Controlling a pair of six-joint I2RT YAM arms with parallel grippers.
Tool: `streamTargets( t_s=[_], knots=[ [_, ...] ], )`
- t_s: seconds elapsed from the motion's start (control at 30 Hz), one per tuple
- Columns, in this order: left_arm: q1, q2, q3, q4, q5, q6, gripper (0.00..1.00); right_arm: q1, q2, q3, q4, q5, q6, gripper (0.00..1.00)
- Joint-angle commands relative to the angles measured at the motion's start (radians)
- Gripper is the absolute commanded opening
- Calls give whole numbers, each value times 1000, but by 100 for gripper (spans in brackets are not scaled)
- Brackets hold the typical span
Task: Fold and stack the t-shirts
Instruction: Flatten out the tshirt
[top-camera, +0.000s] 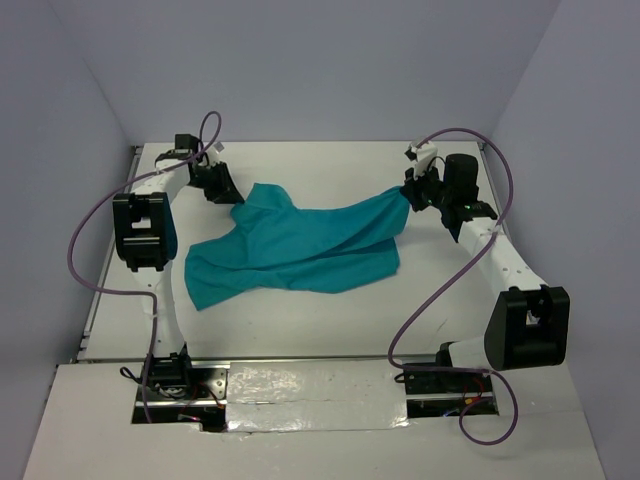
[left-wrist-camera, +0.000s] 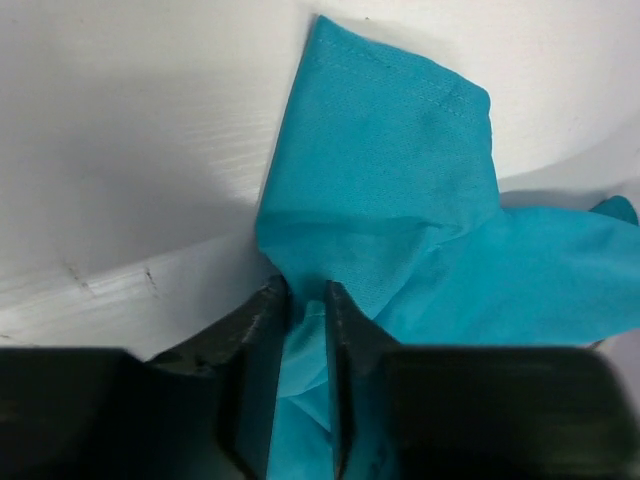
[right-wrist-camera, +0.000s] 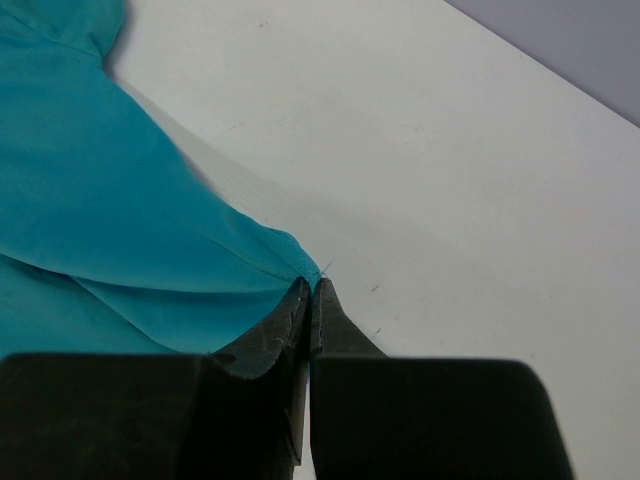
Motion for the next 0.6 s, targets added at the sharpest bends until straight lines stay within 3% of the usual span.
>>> streamTargets(
  t_s=[0.0,0.13,0.17,0.43,0.57],
  knots=[
    [3,4,-5,1,53,13,29,-6,5,8,36,-4,1,0],
    [5,-34,-11,27,79,-12,3,-7,5,11,44,-4,9,0],
    [5,-59,-9,39,84,-22,1,-7,8,16,47,1,9,0],
    [51,-168,52,216,143,-209,0,-32,132,184,36,53,50,0],
    [91,-221,18,392,171,-333,0,-44,221,310,25,35,61,0]
  ],
)
